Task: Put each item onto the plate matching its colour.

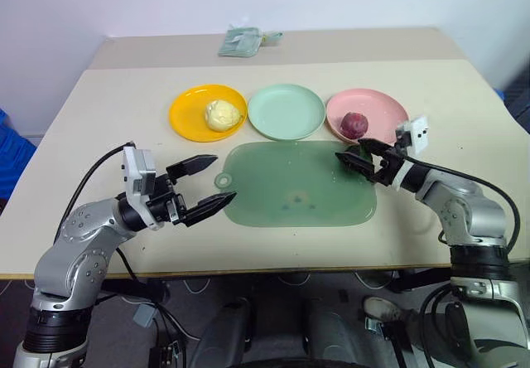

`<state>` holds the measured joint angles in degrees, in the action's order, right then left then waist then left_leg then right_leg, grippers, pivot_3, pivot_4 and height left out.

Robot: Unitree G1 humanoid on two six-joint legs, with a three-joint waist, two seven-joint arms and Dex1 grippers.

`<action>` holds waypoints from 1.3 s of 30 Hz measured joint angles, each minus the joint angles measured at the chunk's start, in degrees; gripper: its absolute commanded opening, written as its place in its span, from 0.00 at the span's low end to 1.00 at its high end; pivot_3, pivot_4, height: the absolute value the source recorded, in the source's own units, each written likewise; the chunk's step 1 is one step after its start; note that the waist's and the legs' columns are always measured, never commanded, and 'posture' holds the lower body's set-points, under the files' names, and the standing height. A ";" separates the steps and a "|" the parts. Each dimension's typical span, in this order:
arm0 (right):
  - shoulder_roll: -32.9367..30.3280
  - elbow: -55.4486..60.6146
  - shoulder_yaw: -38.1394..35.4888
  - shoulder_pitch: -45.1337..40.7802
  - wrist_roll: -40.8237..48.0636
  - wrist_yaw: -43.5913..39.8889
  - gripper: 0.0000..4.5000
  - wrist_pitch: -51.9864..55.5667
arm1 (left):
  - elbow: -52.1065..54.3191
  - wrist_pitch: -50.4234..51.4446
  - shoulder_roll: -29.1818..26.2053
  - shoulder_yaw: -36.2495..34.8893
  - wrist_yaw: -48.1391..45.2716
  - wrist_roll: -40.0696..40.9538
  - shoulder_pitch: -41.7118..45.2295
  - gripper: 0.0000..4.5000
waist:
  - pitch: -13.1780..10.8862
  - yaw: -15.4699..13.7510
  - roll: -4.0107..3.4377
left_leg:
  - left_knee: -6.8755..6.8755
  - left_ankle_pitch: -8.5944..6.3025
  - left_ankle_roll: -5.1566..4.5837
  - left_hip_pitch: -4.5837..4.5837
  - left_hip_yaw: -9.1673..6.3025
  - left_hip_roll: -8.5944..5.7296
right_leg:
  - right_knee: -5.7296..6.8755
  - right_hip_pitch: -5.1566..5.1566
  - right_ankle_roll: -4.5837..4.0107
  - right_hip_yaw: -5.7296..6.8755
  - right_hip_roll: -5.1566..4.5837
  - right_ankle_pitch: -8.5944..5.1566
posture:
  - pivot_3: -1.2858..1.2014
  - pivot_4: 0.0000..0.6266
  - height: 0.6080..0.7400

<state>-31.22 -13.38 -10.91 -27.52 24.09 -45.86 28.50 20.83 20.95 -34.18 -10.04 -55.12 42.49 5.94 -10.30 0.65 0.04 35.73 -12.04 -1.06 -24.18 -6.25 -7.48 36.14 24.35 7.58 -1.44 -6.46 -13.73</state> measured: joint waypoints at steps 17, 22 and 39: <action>3.95 -9.22 2.75 -3.49 -3.55 1.15 0.48 -5.94 | 2.81 -0.18 -1.31 -1.52 0.20 -0.17 -5.35 1.00 | -0.01 0.00 -0.02 | -0.03 0.00 0.00 0.02 0.00 0.01 | 0.00 0.01 0.00 -0.01 0.02 0.00 | 0.52 0.24 1.00; 4.38 -9.23 4.92 -4.32 -4.80 0.39 0.48 -6.99 | 3.60 -0.28 -1.06 -2.21 1.13 -0.17 -6.16 1.00 | -0.01 0.10 -0.02 | -0.03 0.00 0.01 0.02 0.00 0.02 | 0.00 0.02 0.00 -0.01 0.02 0.00 | 0.52 0.24 1.00; 20.43 -47.01 7.21 -33.89 -13.88 10.79 0.48 -33.90 | 7.60 -2.37 1.55 -3.49 12.03 -5.91 -9.89 1.00 | 0.00 0.22 0.00 | -0.11 0.19 0.33 0.04 -0.02 0.04 | -0.01 0.05 -0.04 0.00 0.19 0.02 | 0.52 0.24 1.00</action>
<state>-10.79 -60.39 -3.70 -61.42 10.21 -35.07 -5.40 28.44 18.58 -32.63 -13.52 -43.09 36.59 -3.94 -10.30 0.87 0.04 35.62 -11.85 -0.72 -24.14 -6.27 -7.44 36.13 24.40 7.54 -1.44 -6.27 -13.71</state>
